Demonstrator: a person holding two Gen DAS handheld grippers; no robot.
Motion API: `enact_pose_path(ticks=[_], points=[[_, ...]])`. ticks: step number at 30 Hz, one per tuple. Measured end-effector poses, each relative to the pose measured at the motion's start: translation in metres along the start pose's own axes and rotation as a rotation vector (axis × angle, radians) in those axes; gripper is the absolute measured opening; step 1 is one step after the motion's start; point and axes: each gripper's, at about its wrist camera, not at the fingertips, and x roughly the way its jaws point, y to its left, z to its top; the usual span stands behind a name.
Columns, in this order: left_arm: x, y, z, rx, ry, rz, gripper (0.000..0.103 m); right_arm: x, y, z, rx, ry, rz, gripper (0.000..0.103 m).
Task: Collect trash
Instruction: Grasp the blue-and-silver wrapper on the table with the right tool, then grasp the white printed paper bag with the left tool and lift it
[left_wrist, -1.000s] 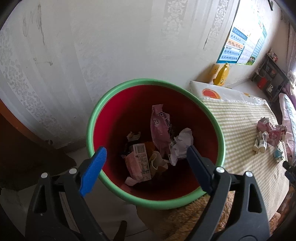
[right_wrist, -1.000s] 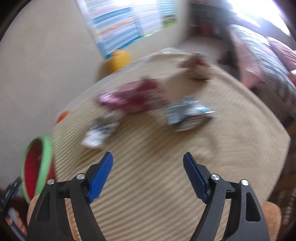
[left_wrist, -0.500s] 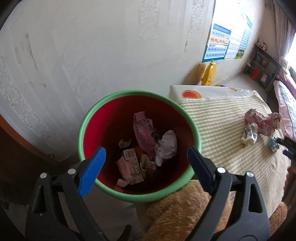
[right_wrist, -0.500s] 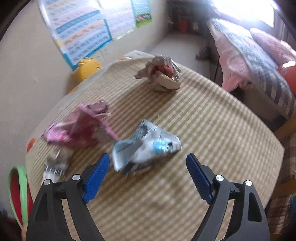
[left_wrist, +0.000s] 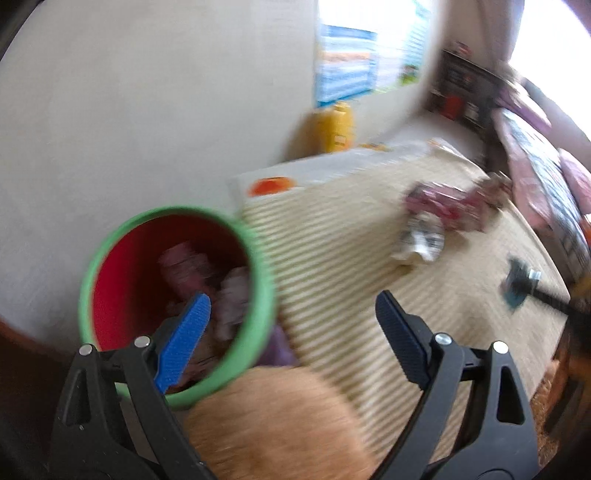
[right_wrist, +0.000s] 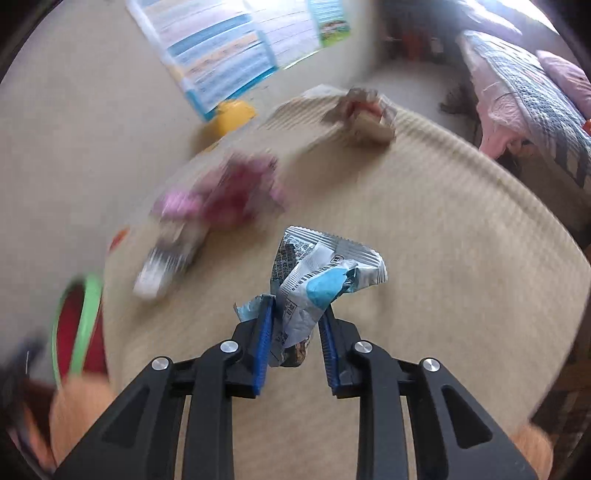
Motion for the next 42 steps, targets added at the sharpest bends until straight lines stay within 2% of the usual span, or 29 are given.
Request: enact_pose_path(ticks=[2, 4, 6, 8, 11, 13, 15, 20, 23, 28, 35, 37, 38, 42], points=[[0.016, -0.025, 0.009, 0.045, 0.012, -0.025, 0.088, -0.009, 0.006, -0.031, -0.007, 0.015, 0.013, 0.025], [0.031, -0.045, 0.018, 0.057, 0.016, -0.052, 0.088, -0.017, 0.015, -0.047, -0.032, 0.014, 0.001, 0.025], [0.052, -0.07, 0.029, 0.089, 0.04, -0.083, 0.088, -0.024, 0.019, -0.045, -0.062, -0.024, 0.0, 0.026], [0.074, -0.093, 0.038, 0.15, 0.082, -0.057, 0.088, -0.027, 0.023, -0.041, -0.088, -0.073, -0.017, 0.027], [0.094, -0.116, 0.046, 0.207, 0.106, -0.054, 0.087, -0.02, 0.018, -0.04, -0.068, -0.053, 0.001, 0.027], [0.108, -0.128, 0.05, 0.243, 0.132, -0.036, 0.082, -0.019, 0.011, -0.04, -0.044, -0.047, 0.009, 0.027], [0.117, -0.133, 0.051, 0.255, 0.155, -0.03, 0.071, -0.015, 0.004, -0.036, -0.02, -0.047, 0.017, 0.027], [0.136, -0.133, 0.053, 0.203, 0.217, -0.041, 0.061, -0.015, -0.007, -0.036, 0.025, -0.039, 0.034, 0.027], [0.137, -0.134, 0.05, 0.213, 0.227, -0.043, 0.051, -0.012, -0.006, -0.035, 0.022, -0.028, 0.035, 0.027], [0.142, -0.135, 0.042, 0.246, 0.248, -0.027, 0.05, -0.007, -0.003, -0.034, 0.009, -0.016, 0.031, 0.027], [0.14, -0.132, 0.039, 0.225, 0.244, -0.034, 0.051, -0.004, -0.005, -0.033, 0.017, -0.011, 0.034, 0.027], [0.139, -0.13, 0.039, 0.201, 0.249, -0.051, 0.058, -0.004, -0.006, -0.034, 0.02, -0.01, 0.037, 0.028], [0.14, -0.129, 0.04, 0.188, 0.25, -0.06, 0.067, -0.004, -0.006, -0.034, 0.022, -0.009, 0.039, 0.029], [0.136, -0.129, 0.037, 0.161, 0.239, -0.089, 0.069, -0.003, -0.009, -0.033, 0.035, -0.006, 0.045, 0.029]])
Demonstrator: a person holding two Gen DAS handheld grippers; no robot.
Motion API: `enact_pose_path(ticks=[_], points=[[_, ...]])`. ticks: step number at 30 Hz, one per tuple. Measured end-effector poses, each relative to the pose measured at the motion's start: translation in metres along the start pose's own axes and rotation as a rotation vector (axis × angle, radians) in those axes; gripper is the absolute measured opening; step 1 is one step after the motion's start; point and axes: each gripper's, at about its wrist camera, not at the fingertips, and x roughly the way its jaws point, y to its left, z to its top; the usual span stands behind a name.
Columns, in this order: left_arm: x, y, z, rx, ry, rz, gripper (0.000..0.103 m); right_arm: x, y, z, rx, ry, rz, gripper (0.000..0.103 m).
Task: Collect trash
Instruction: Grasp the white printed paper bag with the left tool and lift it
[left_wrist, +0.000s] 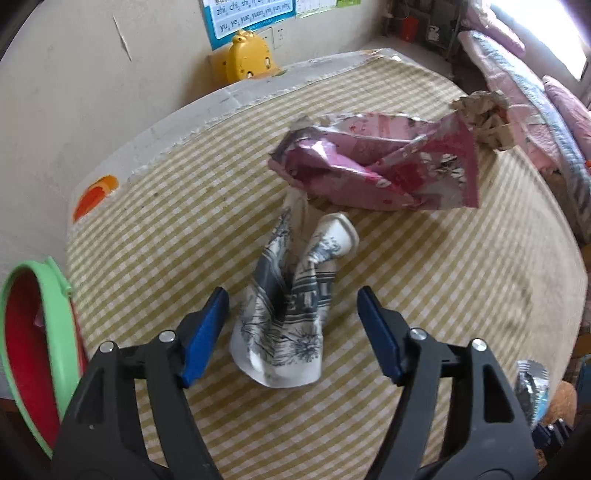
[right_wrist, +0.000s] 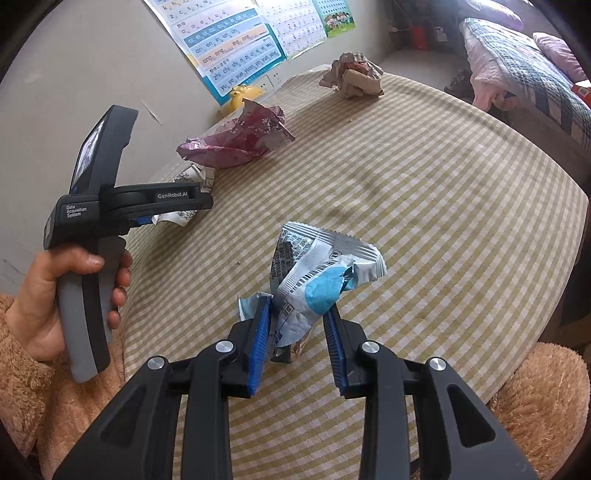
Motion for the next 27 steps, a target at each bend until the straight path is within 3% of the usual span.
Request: enact_pose_path(ticks=[3, 7, 12, 17, 19, 20, 23, 27], points=[[-0.011, -0.005, -0.001, 0.036, -0.035, -0.002, 0.069, 0.0, -0.001, 0.0, 0.005, 0.001, 0.006, 0.029], [-0.027, -0.015, 0.0, 0.123, -0.092, 0.067, 0.069, 0.001, -0.002, 0.0, 0.013, 0.005, 0.016, 0.029], [-0.023, -0.024, 0.008, 0.185, -0.064, 0.041, 0.069, 0.002, -0.005, 0.0, 0.027, 0.009, 0.024, 0.029], [-0.004, -0.018, 0.01, 0.134, 0.006, 0.028, 0.068, 0.002, -0.005, -0.001, 0.029, 0.009, 0.026, 0.029], [-0.001, -0.012, 0.009, 0.109, 0.021, 0.033, 0.047, 0.002, -0.004, -0.001, 0.028, 0.009, 0.025, 0.029], [0.0, -0.009, 0.009, 0.1, 0.024, 0.039, 0.045, 0.002, -0.004, -0.001, 0.028, 0.008, 0.024, 0.029], [-0.006, 0.0, 0.006, 0.066, 0.014, 0.016, 0.044, 0.002, -0.004, -0.001, 0.029, 0.007, 0.024, 0.029], [-0.036, 0.007, -0.01, 0.048, -0.072, 0.024, 0.044, 0.002, -0.005, -0.001, 0.025, 0.009, 0.022, 0.029]])
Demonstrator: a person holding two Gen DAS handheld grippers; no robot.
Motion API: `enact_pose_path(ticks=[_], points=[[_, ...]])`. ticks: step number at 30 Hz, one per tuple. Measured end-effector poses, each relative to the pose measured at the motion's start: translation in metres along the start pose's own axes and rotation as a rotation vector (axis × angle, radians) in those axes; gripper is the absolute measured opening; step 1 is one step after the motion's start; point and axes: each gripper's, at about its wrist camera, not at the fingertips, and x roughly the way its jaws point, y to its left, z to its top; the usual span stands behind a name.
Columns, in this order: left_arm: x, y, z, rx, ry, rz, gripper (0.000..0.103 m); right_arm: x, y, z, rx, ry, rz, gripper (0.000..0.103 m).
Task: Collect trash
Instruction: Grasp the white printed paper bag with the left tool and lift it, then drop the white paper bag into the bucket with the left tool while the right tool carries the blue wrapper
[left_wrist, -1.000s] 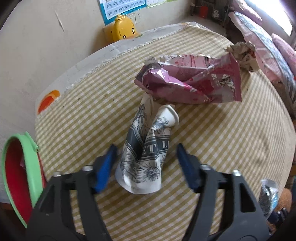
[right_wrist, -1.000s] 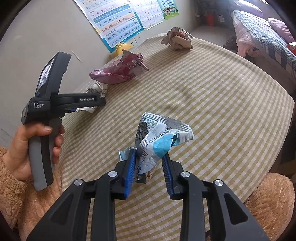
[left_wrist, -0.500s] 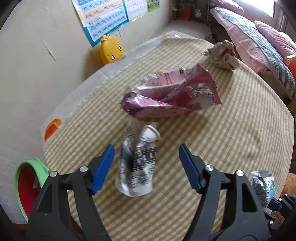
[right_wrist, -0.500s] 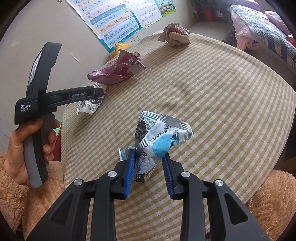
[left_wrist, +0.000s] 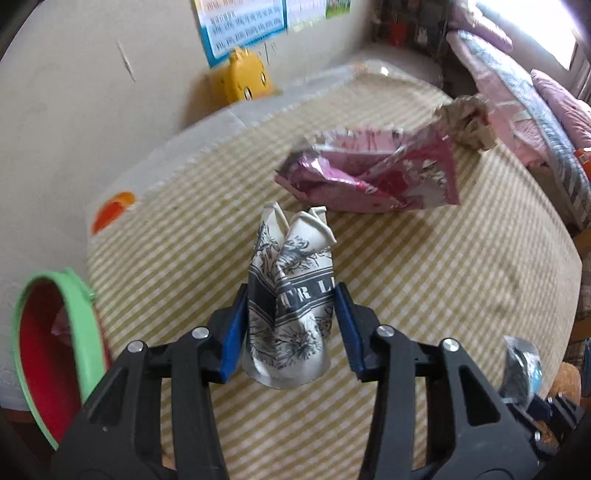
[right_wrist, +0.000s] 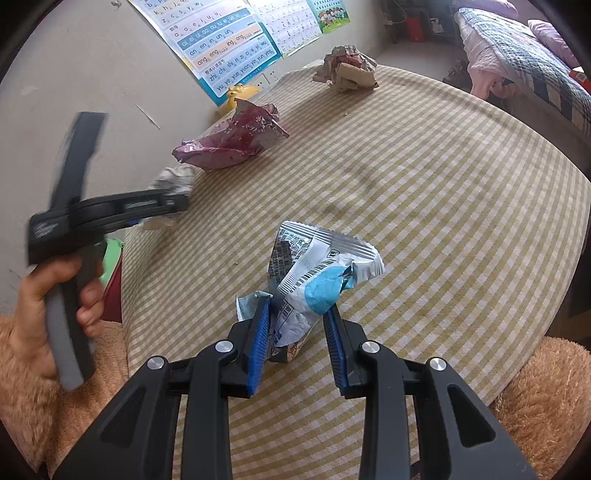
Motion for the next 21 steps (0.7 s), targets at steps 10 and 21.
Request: enact_pose_path(ticks=[10, 21], points=[[-0.097, 0.013, -0.034, -0.023, -0.197, 0.025, 0.044, -0.001, 0.003, 0.0, -0.025, -0.004, -0.03, 0.029], [-0.142, 0.025, -0.053, -0.043, -0.284, 0.018, 0.044, -0.012, 0.021, -0.003, -0.094, -0.041, -0.086, 0.029]])
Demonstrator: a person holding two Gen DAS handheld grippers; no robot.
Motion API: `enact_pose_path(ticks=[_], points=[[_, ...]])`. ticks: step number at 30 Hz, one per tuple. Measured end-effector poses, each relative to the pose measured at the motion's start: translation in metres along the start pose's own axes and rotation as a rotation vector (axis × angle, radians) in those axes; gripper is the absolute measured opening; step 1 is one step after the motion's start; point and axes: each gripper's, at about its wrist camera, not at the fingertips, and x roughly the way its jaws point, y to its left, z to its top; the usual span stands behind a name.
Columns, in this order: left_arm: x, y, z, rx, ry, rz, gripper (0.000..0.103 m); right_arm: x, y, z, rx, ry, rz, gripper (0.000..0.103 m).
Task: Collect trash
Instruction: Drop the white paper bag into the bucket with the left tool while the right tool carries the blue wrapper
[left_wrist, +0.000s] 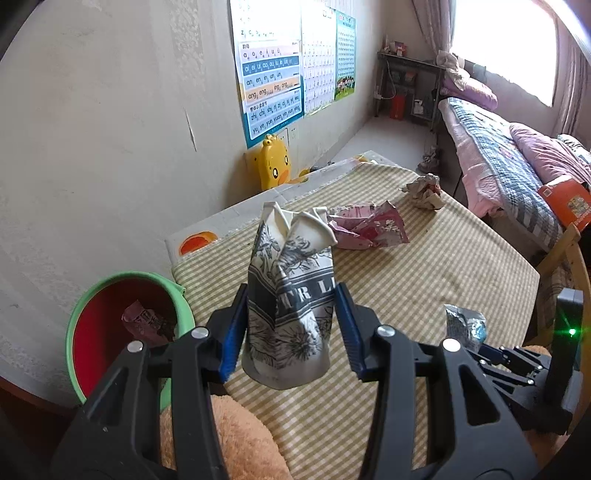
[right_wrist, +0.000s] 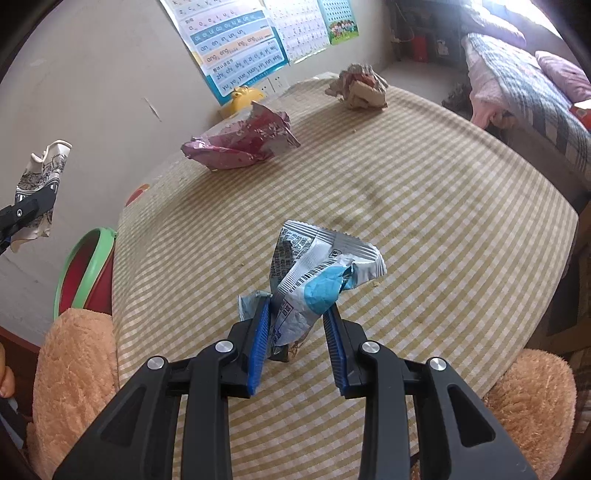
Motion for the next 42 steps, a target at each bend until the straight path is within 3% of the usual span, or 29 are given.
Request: enact_pose_path(ticks=[19, 25, 42], points=[[0.007, 0.025, -0.021, -0.08, 0.03, 0.0, 0.044, -0.009, 0.023, 0.006, -0.064, -0.031, -0.061, 0.029], [0.006, 0.045, -0.025, -0.133, 0.028, 0.024, 0.044, -0.016, 0.039, 0.019, -0.064, -0.046, -0.024, 0.029], [0.004, 0.114, -0.038, -0.279, 0.026, 0.095, 0.044, -0.012, 0.14, 0.042, -0.21, -0.062, 0.11, 0.03]])
